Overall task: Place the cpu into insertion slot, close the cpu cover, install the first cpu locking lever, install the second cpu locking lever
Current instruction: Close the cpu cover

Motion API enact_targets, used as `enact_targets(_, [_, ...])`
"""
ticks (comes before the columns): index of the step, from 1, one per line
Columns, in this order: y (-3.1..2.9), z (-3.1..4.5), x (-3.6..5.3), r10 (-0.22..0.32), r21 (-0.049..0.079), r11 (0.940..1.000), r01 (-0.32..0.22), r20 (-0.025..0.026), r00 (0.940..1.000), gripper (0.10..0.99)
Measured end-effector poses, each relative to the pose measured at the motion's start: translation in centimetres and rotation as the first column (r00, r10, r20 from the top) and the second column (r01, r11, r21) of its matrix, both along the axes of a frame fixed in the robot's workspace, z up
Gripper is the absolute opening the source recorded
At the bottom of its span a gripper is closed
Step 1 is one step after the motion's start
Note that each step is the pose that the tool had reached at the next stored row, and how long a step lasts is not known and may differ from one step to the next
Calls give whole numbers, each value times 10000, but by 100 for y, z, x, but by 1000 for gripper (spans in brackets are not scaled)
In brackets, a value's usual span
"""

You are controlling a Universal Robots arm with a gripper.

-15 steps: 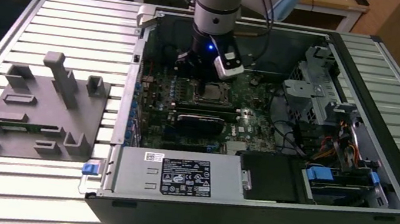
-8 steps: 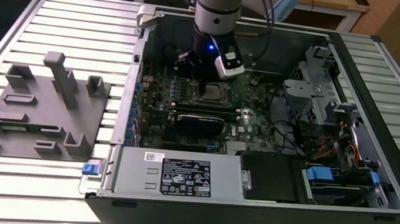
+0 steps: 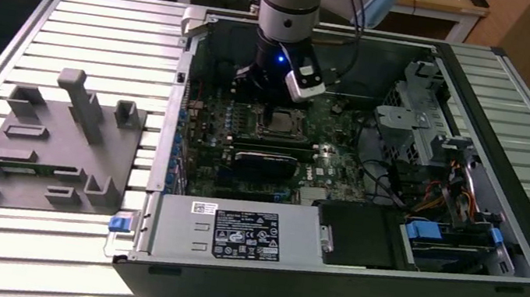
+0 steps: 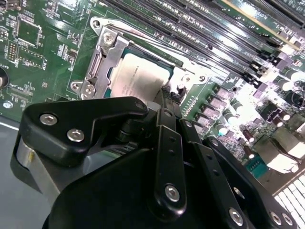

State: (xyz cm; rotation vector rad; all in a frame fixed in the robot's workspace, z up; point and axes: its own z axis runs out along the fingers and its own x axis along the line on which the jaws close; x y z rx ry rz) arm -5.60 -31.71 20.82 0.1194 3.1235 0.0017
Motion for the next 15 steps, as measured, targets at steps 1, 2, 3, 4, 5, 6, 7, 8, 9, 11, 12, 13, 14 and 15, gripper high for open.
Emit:
enact_targets(1, [0, 12, 0, 1, 0, 10000, -1, 0, 10000, 106])
enact_targets(2, [0, 24, 0, 1, 1, 10000, -1, 0, 10000, 106])
enact_targets(3, [0, 36, 0, 2, 0, 10000, -2, 1, 10000, 106])
enact_targets(4, [0, 47, 0, 3, 1, 10000, -3, 1, 10000, 106])
enact_targets(5, [0, 57, 0, 4, 0, 10000, -4, 2, 10000, 106])
enact_targets(6, [0, 58, 0, 4, 2, 10000, -4, 4, 10000, 106])
enact_targets(7, [0, 58, -1, 5, 1, 10000, -5, 4, 10000, 106])
enact_targets(8, [0, 55, -7, 4, 3, 10000, -4, 7, 10000, 106])
enact_targets(9, [0, 52, -14, 6, 2, 10000, -6, 7, 10000, 106])
enact_targets(11, [0, 39, -27, 26, 1, 10000, -26, 8, 10000, 106])
enact_targets(12, [0, 28, -30, 41, 0, 10000, -41, 7, 10000, 106])
enact_targets(13, [0, 19, -32, 55, 0, 10000, -55, 7, 10000, 106])
enact_targets(14, [0, 9, -33, 70, 0, 10000, -70, 8, 10000, 106])
enact_targets(15, [0, 0, -34, 89, 0, 10000, -89, 8, 10000, 106])
